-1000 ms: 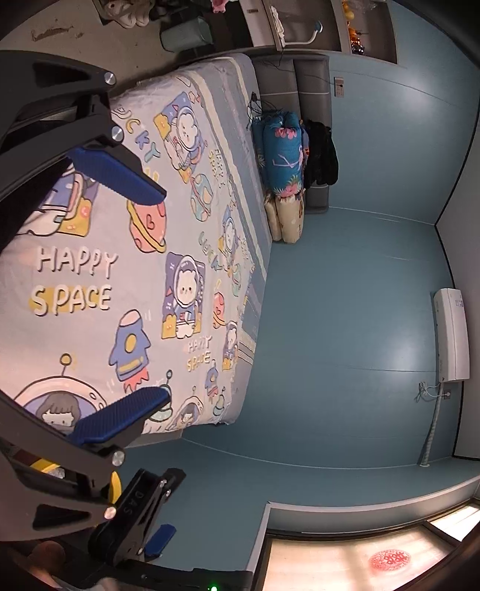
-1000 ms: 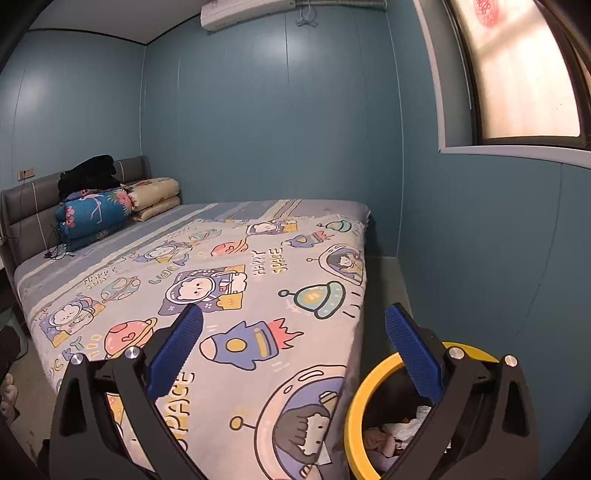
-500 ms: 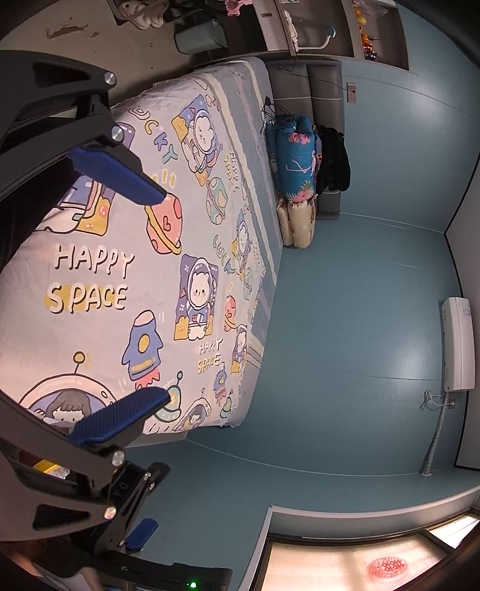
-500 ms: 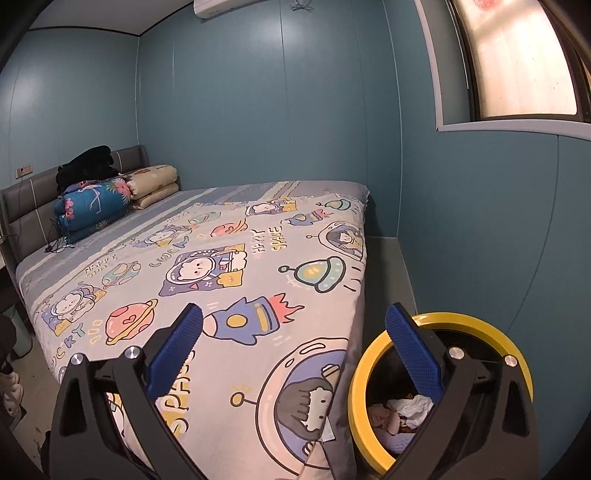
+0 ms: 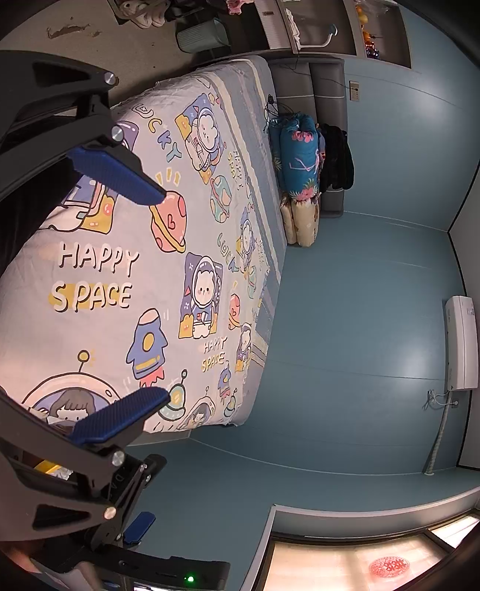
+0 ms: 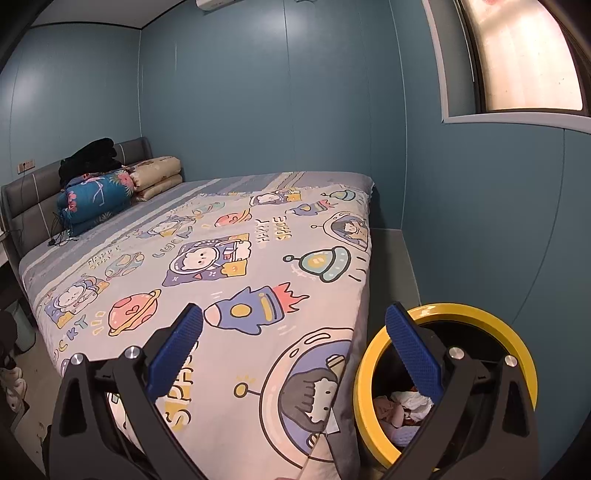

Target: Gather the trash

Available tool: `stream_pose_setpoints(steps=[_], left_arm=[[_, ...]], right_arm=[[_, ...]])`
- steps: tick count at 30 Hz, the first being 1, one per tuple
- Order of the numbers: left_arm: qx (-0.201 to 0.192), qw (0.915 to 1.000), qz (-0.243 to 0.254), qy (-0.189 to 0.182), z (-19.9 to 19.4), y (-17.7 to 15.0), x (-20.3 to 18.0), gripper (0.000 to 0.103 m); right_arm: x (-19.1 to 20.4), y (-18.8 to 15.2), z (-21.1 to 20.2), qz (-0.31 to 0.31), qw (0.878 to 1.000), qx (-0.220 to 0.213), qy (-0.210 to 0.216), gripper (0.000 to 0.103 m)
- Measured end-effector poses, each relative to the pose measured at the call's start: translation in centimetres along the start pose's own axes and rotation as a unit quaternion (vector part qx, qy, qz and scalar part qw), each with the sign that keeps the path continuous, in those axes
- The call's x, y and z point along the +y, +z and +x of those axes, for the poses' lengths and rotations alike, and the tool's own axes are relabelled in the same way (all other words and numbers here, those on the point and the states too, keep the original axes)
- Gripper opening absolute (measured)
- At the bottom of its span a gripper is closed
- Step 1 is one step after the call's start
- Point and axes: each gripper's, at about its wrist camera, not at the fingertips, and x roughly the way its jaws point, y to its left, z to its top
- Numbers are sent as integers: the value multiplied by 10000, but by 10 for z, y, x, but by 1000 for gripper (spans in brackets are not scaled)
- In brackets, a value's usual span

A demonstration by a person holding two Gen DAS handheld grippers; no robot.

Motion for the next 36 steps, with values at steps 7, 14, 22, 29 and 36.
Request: stream_pose_setpoints(steps=[7,14,22,29,36], left_arm=[[35,10000,4,-18,0,-1,-2,95],[81,10000,2,-22,3,-1,-1,95],[132,9999,23,-40,6,-2,-1,95],[163,9998,35,-55,8,-3,-2,95],[188,9998,49,-65,8,-3,-3,95]], right_arm=[[-1,0,3,1,10000,62,22,95],[-1,0,4,3,9999,112,39,95],[-2,-3,8,22,9998,199,26,95],[-3,-4,10,40,9997,257,20,95],[-5,-5,11,61,9996,292,26,95]])
